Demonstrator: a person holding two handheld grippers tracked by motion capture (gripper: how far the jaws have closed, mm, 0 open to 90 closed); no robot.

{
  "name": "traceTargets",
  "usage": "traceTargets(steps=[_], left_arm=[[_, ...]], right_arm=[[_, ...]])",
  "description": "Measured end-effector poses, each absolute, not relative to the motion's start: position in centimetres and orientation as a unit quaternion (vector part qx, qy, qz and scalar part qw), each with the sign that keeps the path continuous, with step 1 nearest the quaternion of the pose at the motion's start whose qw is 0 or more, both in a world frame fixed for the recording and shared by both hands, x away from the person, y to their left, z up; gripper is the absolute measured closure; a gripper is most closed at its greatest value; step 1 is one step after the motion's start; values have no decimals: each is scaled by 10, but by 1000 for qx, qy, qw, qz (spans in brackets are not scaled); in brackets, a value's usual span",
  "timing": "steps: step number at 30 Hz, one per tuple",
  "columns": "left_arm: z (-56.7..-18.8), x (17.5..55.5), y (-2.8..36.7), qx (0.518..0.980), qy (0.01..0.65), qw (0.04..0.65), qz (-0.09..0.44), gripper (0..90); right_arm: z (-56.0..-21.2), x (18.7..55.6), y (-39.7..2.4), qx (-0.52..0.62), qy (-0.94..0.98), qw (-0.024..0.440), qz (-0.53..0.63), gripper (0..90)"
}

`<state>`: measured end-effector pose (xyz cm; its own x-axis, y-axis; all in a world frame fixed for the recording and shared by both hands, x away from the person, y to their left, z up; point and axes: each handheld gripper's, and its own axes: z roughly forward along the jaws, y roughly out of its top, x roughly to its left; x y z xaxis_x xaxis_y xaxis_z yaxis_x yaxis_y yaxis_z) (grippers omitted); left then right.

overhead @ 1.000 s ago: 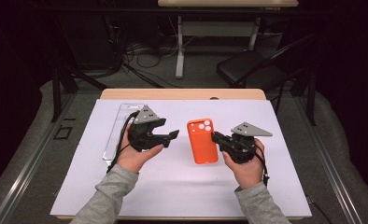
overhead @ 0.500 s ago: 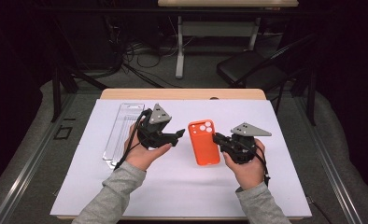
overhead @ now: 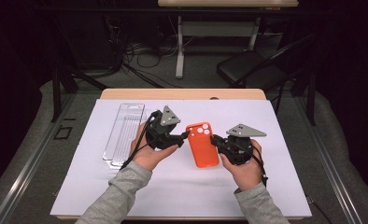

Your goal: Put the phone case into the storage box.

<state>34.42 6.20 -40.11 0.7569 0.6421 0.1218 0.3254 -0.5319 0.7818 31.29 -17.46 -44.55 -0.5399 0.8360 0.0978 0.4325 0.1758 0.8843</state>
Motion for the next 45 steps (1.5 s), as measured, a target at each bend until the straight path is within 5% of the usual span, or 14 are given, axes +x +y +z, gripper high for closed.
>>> traceTargets(steps=[30,45], left_arm=[[-408,347,50,873,268,357,194,732],[-407,348,52,878,268,346,194,799]], right_arm=[[-449,312,-165,420,752,205,465,845],[-451,312,-164,417,755,201,464,846]])
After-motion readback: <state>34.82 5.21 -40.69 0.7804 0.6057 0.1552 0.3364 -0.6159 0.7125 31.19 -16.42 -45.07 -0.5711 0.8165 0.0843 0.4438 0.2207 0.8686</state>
